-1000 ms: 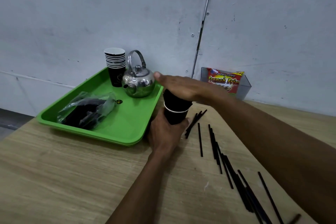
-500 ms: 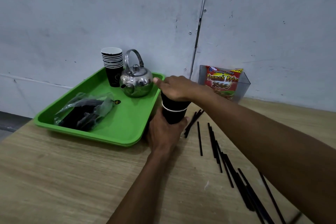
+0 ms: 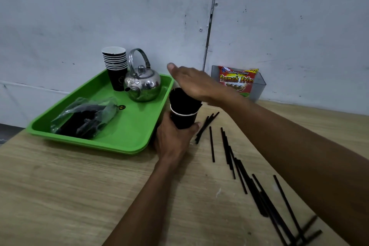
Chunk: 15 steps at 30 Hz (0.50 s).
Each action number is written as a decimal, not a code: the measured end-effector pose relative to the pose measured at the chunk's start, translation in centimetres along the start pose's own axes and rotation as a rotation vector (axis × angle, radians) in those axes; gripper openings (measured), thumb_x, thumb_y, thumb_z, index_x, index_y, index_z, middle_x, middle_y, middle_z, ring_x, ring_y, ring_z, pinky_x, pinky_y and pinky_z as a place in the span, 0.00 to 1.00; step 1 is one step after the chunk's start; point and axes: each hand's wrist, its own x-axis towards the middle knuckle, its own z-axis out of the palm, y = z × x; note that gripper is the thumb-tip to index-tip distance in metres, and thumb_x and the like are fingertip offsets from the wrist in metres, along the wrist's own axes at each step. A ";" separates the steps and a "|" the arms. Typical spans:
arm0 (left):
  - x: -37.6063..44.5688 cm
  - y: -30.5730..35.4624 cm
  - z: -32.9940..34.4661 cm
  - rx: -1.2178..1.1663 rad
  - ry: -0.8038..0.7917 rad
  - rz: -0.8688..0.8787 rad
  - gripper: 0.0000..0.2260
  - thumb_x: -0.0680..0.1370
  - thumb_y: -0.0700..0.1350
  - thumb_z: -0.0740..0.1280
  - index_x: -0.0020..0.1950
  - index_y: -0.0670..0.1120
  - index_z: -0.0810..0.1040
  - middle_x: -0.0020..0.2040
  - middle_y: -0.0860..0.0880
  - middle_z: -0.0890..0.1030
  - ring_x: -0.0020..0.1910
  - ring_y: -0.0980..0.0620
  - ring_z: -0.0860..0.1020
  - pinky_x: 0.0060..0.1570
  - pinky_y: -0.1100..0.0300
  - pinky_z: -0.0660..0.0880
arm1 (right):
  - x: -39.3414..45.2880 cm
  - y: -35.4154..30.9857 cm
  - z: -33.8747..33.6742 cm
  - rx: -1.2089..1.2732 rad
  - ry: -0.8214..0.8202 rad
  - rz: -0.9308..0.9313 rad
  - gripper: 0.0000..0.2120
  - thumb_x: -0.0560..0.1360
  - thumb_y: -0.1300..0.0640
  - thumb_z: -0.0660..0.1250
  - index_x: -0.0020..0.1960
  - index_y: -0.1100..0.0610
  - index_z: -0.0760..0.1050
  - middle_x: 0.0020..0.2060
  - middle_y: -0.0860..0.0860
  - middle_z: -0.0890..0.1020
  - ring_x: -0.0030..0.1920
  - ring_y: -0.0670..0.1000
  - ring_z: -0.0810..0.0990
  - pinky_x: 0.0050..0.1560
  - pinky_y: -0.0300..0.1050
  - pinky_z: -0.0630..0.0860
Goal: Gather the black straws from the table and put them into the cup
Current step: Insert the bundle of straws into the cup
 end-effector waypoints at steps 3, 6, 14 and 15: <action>0.2 -0.1 -0.2 0.014 -0.014 0.009 0.44 0.54 0.61 0.80 0.66 0.51 0.70 0.60 0.51 0.81 0.57 0.49 0.79 0.47 0.60 0.69 | -1.7 0.9 -1.4 0.028 0.057 -0.005 0.32 0.81 0.36 0.44 0.69 0.55 0.71 0.68 0.55 0.74 0.69 0.56 0.69 0.53 0.43 0.57; -0.2 0.0 -0.6 0.004 -0.049 0.029 0.48 0.54 0.58 0.82 0.69 0.48 0.65 0.65 0.48 0.77 0.63 0.48 0.76 0.52 0.61 0.69 | -4.8 2.4 -2.4 0.072 0.083 -0.001 0.28 0.81 0.36 0.46 0.65 0.53 0.73 0.62 0.52 0.77 0.63 0.52 0.73 0.52 0.44 0.63; -3.3 1.0 -1.7 0.038 0.067 -0.101 0.29 0.65 0.47 0.78 0.60 0.40 0.72 0.55 0.41 0.79 0.53 0.42 0.78 0.50 0.57 0.71 | -14.5 7.7 -2.8 0.108 0.153 0.067 0.21 0.81 0.43 0.57 0.64 0.56 0.76 0.60 0.52 0.80 0.56 0.46 0.75 0.45 0.31 0.68; -4.5 1.2 -1.8 0.014 0.114 -0.109 0.23 0.67 0.45 0.76 0.57 0.41 0.73 0.52 0.41 0.79 0.51 0.41 0.78 0.49 0.57 0.72 | -15.7 8.4 -2.6 0.106 0.157 0.094 0.21 0.81 0.43 0.58 0.66 0.55 0.76 0.62 0.52 0.79 0.56 0.45 0.74 0.44 0.31 0.66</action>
